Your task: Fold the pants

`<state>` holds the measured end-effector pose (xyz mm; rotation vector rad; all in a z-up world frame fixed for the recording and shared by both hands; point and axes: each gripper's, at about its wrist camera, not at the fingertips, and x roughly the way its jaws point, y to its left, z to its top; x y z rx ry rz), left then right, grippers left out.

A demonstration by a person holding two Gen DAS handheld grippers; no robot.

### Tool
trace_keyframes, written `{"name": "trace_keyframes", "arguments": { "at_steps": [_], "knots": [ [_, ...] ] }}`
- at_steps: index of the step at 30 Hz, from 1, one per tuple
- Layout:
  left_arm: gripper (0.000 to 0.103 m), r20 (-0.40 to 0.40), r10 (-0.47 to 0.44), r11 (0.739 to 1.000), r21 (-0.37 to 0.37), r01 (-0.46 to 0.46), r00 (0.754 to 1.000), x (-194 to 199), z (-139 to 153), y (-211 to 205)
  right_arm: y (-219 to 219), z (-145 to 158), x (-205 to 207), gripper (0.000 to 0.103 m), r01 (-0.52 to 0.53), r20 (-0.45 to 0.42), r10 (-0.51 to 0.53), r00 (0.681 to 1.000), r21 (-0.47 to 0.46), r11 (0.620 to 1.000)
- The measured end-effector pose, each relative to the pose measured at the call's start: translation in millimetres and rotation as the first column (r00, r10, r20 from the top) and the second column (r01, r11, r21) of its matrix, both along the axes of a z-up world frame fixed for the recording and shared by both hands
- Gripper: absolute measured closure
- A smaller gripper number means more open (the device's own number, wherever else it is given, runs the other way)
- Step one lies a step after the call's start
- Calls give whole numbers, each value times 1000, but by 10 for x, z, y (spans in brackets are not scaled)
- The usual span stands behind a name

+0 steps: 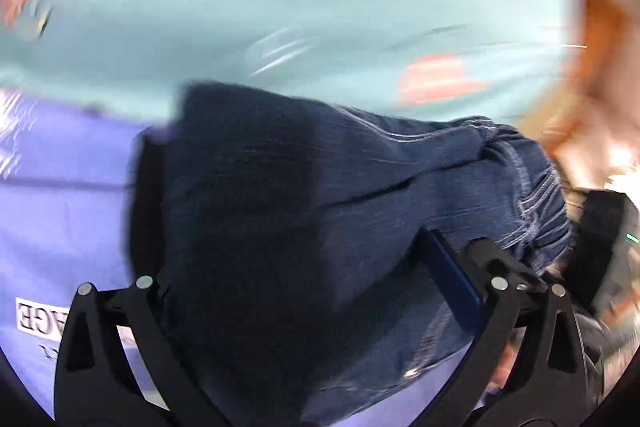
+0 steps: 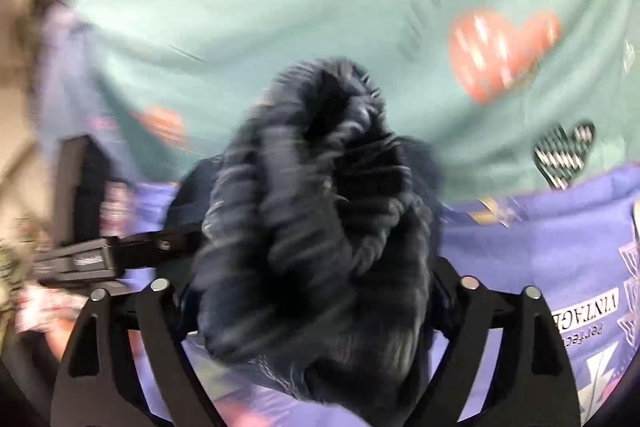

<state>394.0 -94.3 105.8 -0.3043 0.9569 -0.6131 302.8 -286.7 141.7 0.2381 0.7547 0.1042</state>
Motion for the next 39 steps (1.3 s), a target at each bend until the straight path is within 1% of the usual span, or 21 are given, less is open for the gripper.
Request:
{"name": "trace_keyframes", "arguments": {
  "at_steps": [1,2,3,5,7,8,10,11,14,15,17,19,21,23,24,27,29,31,33,37,39],
  "knots": [
    [4,-56,76,995,73,-72,996,175,-282,44,-5,-229,107,17,49,-48,-51,998,-51,998],
    [4,-111,108,994,34,-105,988,249,-470,141,-27,-418,169,18,86,-76,-91,993,-64,994],
    [2,-121,113,990,-66,-122,986,232,-534,275,-58,-433,103,18,96,-39,-97,995,-33,995],
    [2,-80,67,993,-94,-74,995,155,-414,373,-98,-318,-70,18,60,53,-62,997,28,998],
    [2,-39,75,991,-112,-79,996,16,-237,556,-120,-55,-382,16,64,180,-59,982,-21,998],
    [2,-40,86,982,-163,-91,996,-102,-141,708,-161,104,-608,12,69,236,-62,970,-22,997],
    [2,-25,102,972,-210,-104,995,-392,14,932,-221,292,-1005,7,55,267,-57,962,14,998],
    [2,-3,118,977,-178,-117,993,-585,85,1020,-248,303,-1181,2,52,269,-56,961,22,998],
    [2,93,113,991,-84,-106,989,-1468,121,1155,-237,233,-1886,1,27,242,-32,970,22,999],
    [2,121,112,993,-38,-108,986,-1821,41,1115,-211,58,-2180,1,16,218,-14,976,-5,1000],
    [2,132,103,993,44,-109,986,-2298,-208,980,-131,-230,-2576,1,13,196,-4,981,-49,999],
    [2,161,105,985,117,-125,981,-2797,-471,932,-35,-626,-3002,1,46,159,-27,987,-114,992],
    [2,232,108,973,177,-151,967,-3267,-670,1012,-10,-945,-3326,1,76,156,-57,986,-114,991],
    [2,309,114,953,235,-192,944,-3666,-868,1001,3,-1156,-3587,1,111,170,-92,981,-107,988],
    [2,344,120,943,253,-215,931,-3839,-914,1019,39,-1263,-3707,1,134,190,-107,976,-134,982],
    [2,440,159,902,298,-311,884,-4115,-1004,1125,142,-1336,-3863,1,128,177,-100,979,-157,979],
    [2,479,175,890,297,-346,860,-4230,-964,1189,189,-1326,-3920,1,133,213,-95,972,-174,976],
    [2,510,207,878,279,-388,835,-4273,-948,1251,260,-1331,-4036,1,175,260,-113,959,-228,958],
    [2,510,220,879,267,-396,832,-4260,-958,1302,261,-1318,-4064,1,193,283,-124,951,-232,953],
    [2,498,237,863,287,-416,834,-4168,-979,1332,196,-1301,-4109,1,239,314,-166,935,-214,947],
    [2,514,253,851,285,-442,820,-4146,-979,1355,154,-1255,-4138,1,278,363,-195,911,-191,941]
  ]
}}
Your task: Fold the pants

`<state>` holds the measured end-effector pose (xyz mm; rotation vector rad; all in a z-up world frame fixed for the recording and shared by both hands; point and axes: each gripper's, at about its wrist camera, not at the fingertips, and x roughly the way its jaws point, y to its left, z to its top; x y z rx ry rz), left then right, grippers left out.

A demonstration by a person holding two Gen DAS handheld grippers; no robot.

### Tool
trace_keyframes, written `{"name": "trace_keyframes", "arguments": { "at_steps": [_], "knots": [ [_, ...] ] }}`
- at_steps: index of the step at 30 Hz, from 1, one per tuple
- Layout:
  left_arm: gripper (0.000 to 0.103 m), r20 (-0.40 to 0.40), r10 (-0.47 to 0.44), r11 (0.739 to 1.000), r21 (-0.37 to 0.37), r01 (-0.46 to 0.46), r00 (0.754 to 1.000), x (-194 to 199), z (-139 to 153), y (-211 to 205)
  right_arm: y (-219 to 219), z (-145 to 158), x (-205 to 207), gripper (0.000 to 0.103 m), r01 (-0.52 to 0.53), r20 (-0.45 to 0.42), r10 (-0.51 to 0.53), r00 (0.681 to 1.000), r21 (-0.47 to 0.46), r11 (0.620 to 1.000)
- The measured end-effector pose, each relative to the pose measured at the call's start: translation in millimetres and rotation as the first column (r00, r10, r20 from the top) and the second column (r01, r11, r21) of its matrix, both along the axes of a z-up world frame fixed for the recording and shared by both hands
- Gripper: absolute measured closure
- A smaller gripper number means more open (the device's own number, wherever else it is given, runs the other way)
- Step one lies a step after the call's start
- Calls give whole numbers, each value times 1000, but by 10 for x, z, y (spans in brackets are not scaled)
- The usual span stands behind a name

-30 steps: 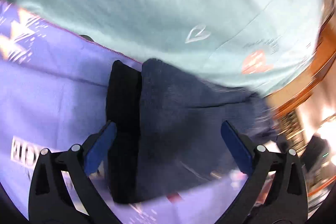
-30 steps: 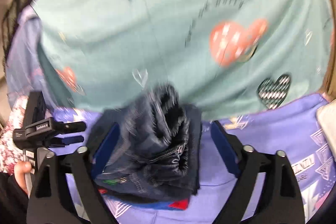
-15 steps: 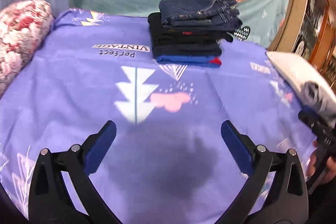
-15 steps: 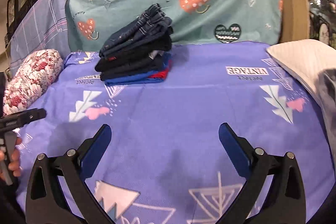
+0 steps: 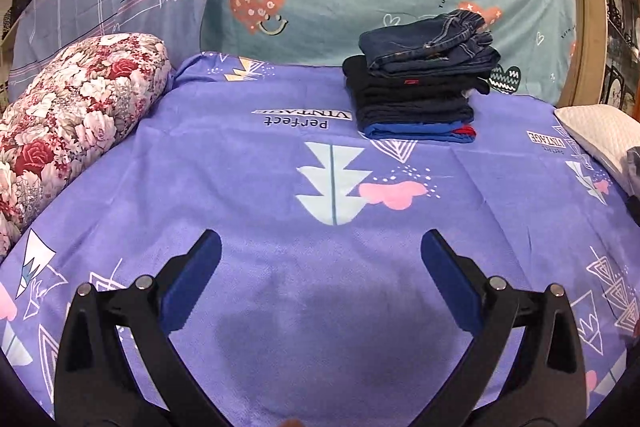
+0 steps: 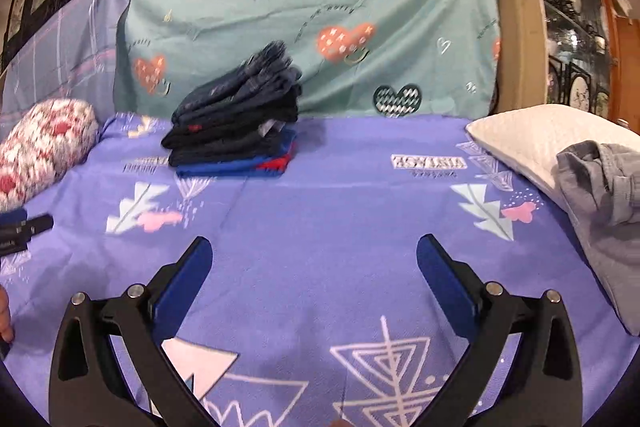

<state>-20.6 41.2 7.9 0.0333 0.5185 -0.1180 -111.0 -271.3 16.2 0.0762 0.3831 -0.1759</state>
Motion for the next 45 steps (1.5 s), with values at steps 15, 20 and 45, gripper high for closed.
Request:
{"name": "trace_keyframes", "arguments": {
  "at_steps": [15,20,45],
  "knots": [
    [2,4,41,996,73,-41,999,15,-23,-34,-103,-148,207,1,15,-124,-10,992,38,999],
    [2,-10,51,995,84,-50,999,36,-49,-37,-47,-137,186,1,6,-116,-5,993,7,1000],
    [2,-17,40,993,115,-38,999,49,-74,-83,-74,-134,202,1,0,-124,2,992,15,1000]
  ]
}}
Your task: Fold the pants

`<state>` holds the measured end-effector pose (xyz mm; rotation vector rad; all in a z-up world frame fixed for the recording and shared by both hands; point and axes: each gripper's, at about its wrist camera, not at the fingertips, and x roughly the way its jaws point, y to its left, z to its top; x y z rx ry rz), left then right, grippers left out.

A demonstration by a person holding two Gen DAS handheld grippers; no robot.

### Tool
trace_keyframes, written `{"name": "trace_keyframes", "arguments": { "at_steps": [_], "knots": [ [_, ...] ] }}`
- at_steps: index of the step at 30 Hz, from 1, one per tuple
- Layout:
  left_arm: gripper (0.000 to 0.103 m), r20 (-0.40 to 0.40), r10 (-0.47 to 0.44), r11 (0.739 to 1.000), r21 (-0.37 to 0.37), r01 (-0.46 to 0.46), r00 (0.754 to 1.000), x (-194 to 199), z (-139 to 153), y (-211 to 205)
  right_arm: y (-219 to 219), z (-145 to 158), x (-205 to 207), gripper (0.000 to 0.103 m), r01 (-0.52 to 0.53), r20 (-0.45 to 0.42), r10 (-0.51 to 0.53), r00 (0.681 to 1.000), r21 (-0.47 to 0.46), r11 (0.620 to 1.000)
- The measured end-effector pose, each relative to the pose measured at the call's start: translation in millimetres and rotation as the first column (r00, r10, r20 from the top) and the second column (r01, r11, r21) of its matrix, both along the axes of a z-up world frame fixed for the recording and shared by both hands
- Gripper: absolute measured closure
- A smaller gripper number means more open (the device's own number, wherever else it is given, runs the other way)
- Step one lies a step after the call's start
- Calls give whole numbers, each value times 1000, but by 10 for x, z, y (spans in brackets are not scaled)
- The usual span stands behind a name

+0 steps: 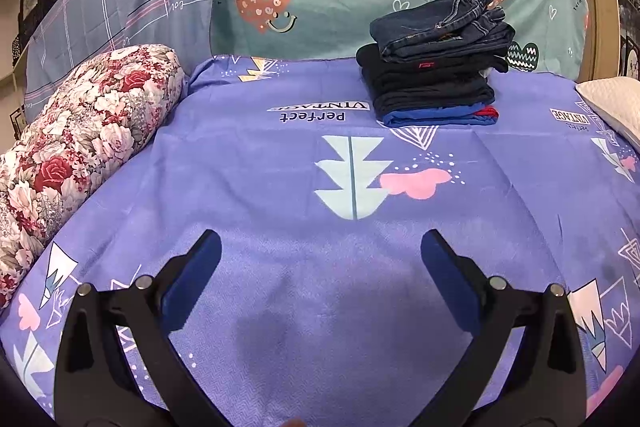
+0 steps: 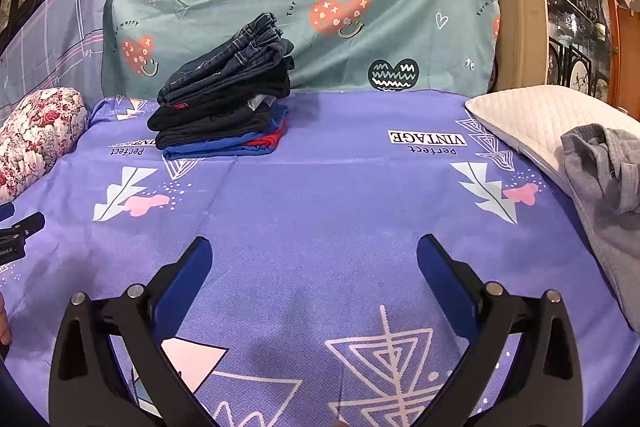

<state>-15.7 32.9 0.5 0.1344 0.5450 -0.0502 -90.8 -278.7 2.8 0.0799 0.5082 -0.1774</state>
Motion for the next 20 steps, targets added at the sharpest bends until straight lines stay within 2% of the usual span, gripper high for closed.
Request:
{"name": "trace_keyframes", "arguments": {
  "at_steps": [5,12,17,20],
  "knots": [
    [2,49,-7,1000,-23,8,999,-26,30,42,-21,0,4,1,6,-2,-6,1000,7,1000],
    [2,44,7,1000,-17,-6,999,-3,16,51,-27,1,-1,1,5,-2,-5,1000,5,1000],
    [2,-13,28,999,-29,-29,1000,58,-37,88,-38,0,14,1,3,-5,-3,1000,6,1000],
    [2,-21,37,999,-34,-38,999,66,-48,105,-45,0,17,1,4,-6,-4,1000,9,1000]
  ]
}}
